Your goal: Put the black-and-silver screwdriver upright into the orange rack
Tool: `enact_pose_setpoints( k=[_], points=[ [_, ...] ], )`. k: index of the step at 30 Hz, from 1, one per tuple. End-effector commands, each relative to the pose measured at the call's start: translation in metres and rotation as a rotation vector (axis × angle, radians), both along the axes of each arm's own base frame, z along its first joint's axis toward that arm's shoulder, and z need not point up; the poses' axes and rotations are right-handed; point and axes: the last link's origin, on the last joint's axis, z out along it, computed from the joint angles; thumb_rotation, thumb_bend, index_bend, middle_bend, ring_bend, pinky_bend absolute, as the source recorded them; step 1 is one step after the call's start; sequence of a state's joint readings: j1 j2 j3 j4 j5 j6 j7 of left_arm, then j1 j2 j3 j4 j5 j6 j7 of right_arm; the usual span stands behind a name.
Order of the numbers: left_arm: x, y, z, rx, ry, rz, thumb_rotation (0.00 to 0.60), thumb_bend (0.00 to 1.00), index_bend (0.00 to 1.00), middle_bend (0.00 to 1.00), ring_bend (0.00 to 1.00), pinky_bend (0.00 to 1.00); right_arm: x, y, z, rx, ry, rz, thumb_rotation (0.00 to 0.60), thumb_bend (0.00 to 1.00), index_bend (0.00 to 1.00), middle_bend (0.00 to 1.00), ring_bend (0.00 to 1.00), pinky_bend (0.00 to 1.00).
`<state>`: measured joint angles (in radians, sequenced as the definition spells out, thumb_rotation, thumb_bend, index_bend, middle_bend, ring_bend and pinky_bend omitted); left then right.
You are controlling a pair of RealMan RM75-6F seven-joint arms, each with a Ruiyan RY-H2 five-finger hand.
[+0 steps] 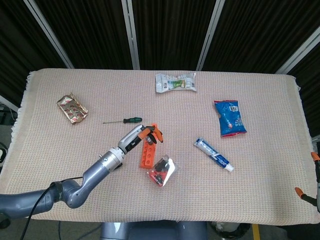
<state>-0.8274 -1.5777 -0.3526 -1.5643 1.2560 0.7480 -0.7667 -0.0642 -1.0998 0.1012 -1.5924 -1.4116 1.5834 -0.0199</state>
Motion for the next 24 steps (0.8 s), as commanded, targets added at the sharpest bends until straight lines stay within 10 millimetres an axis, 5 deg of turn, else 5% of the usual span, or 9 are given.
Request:
enact_pose_setpoints(
  k=[1, 6, 15, 20, 24],
  points=[
    [0.002, -0.001, 0.003, 0.020, -0.010, -0.012, 0.000, 0.75, 0.44, 0.36, 0.15, 0.35, 0.000, 0.000, 0.000, 0.000, 0.000, 0.002, 0.600, 0.00, 0.05, 0.12, 0.00, 0.15],
    [0.004, -0.003, 0.007, 0.032, -0.028, -0.030, 0.000, 0.74, 0.39, 0.28, 0.04, 0.12, 0.000, 0.000, 0.000, 0.000, -0.002, 0.002, 0.600, 0.00, 0.05, 0.12, 0.00, 0.15],
    [0.008, -0.004, 0.035, 0.235, -0.031, -0.118, 0.000, 0.74, 0.41, 0.27, 0.04, 0.10, 0.000, 0.001, 0.001, -0.003, -0.003, 0.005, 0.600, 0.00, 0.05, 0.12, 0.00, 0.15],
    [-0.012, -0.002, 0.057, 0.488, 0.160, -0.154, 0.000, 0.74, 0.41, 0.23, 0.03, 0.07, 0.001, -0.002, 0.002, 0.001, 0.003, 0.012, 0.600, 0.00, 0.06, 0.12, 0.00, 0.15],
    [-0.049, -0.010, 0.085, 0.663, 0.340, -0.096, 0.000, 0.72, 0.40, 0.21, 0.00, 0.03, 0.002, -0.007, 0.003, 0.007, 0.014, 0.022, 0.600, 0.00, 0.06, 0.13, 0.00, 0.15]
  ],
)
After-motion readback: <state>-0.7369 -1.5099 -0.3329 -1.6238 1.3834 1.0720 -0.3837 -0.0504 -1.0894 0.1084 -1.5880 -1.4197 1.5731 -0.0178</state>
